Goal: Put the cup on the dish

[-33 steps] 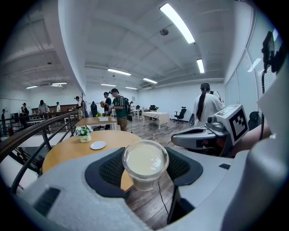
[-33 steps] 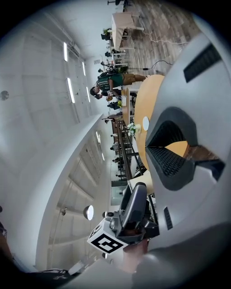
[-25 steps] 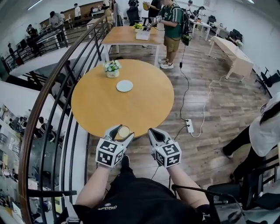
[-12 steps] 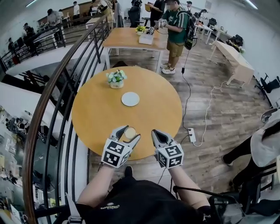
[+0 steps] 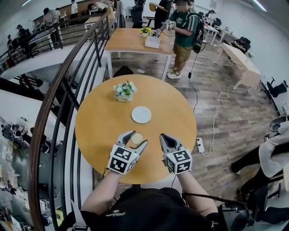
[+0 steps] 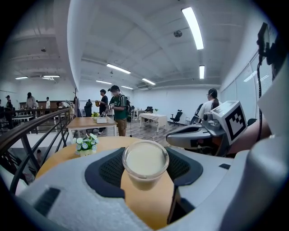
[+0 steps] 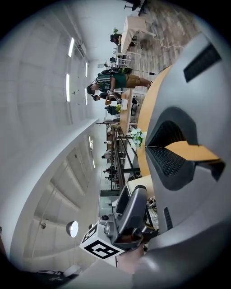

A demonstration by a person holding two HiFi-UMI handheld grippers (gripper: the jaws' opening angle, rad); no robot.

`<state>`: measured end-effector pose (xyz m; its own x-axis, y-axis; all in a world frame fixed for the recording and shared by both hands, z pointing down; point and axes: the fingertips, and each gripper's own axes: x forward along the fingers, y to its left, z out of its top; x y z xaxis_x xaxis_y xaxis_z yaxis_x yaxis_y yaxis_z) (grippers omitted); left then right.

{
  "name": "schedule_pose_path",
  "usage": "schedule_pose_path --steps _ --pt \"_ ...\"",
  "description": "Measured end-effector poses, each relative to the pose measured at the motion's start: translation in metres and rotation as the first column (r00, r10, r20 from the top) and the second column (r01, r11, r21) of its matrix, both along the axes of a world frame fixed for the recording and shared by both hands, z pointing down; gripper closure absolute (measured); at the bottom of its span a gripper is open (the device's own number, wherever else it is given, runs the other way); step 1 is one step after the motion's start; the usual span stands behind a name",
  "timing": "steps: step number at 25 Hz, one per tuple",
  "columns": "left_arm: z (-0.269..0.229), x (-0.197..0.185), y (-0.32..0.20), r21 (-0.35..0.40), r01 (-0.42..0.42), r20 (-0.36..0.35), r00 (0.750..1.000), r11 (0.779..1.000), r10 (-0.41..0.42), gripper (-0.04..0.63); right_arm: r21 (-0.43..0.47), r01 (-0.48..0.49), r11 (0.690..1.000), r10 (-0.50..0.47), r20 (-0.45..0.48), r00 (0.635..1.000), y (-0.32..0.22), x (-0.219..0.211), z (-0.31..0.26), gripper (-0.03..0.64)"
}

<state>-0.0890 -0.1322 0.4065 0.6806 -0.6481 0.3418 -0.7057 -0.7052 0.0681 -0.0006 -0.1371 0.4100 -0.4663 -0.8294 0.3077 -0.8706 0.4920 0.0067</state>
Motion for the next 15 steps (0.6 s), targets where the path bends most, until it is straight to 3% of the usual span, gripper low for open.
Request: schedule_pose_path --steps 8,15 --pt "0.011 0.012 -0.023 -0.026 -0.001 0.001 1.000 1.000 0.001 0.322 -0.026 0.003 1.000 -0.002 0.021 1.000 -0.024 0.012 0.016 0.612" --pt "0.002 0.025 -0.035 -0.023 0.068 0.028 0.997 0.997 -0.067 0.322 0.014 0.019 1.000 -0.020 0.044 0.999 -0.044 0.035 0.007 0.612"
